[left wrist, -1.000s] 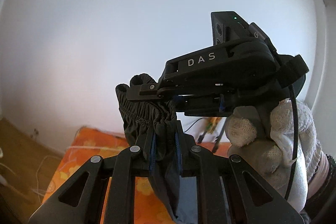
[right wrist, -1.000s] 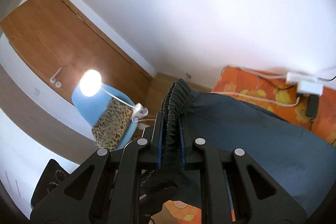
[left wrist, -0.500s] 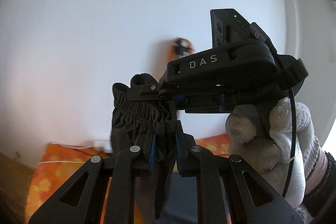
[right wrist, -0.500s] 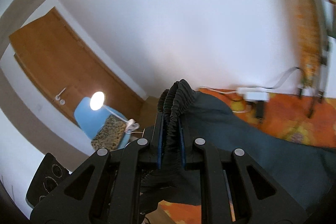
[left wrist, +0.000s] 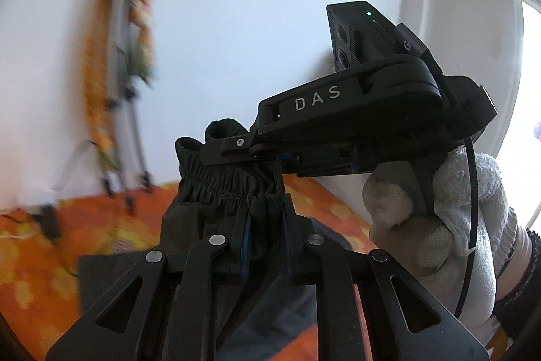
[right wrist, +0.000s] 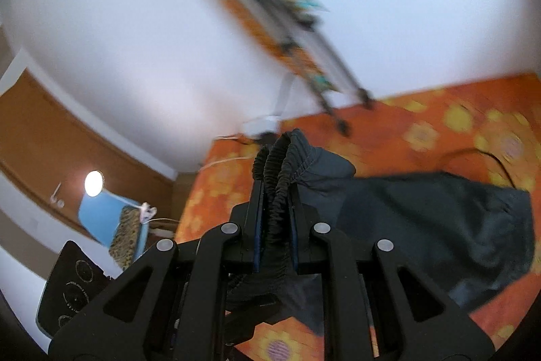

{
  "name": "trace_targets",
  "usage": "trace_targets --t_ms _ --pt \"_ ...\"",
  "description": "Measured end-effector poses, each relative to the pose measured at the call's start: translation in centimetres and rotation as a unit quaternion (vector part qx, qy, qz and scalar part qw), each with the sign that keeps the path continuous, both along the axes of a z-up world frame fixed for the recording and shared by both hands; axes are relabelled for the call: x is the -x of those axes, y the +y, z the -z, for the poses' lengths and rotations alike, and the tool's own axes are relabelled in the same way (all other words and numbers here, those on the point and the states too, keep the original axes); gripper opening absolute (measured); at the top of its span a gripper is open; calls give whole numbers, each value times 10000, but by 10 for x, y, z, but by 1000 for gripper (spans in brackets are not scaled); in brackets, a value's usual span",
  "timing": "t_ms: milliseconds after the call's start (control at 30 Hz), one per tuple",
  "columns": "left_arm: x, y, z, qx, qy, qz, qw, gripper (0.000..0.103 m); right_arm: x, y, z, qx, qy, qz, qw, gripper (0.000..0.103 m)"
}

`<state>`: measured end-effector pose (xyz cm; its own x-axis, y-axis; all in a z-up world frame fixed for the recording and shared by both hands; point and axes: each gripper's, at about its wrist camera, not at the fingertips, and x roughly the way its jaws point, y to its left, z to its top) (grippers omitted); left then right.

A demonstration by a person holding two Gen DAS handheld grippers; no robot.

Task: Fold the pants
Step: 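Swing the held cuffs over the trousers with both grippers, folding them in half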

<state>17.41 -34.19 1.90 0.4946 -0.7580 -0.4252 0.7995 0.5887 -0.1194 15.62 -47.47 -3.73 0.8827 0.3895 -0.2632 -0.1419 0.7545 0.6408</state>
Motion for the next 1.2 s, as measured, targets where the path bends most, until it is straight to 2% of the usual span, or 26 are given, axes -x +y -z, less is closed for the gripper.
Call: trace_targets --t_ms 200,433,633,733,767,833,1000,1133,1200 --pt "7 -71 59 -315 385 373 9981 14 4 -66 76 -319 456 246 9981 13" --pt "6 -132 109 -448 871 571 9936 14 1 -130 158 -641 892 456 9929 13" --pt "-2 -162 140 -523 1168 506 9905 14 -7 -166 200 -717 1093 519 9901 13" --pt "-2 -165 149 -627 1338 566 9874 16 -13 -173 210 -549 1144 534 9905 13" --pt "2 -163 149 -678 1353 611 9866 20 -14 -174 212 -520 1143 529 9907 13" --pt "11 -154 152 -869 1333 757 9844 20 -16 -176 216 -450 1095 522 9916 12" --pt "19 -88 146 -1125 1271 769 9825 23 -16 -177 225 -158 967 461 9941 13" --pt "8 -14 142 -1394 1037 180 9846 23 -14 -175 235 87 943 358 9949 13" --pt "-9 25 152 -1607 1050 -294 9810 23 -13 -174 237 186 938 332 9949 14"
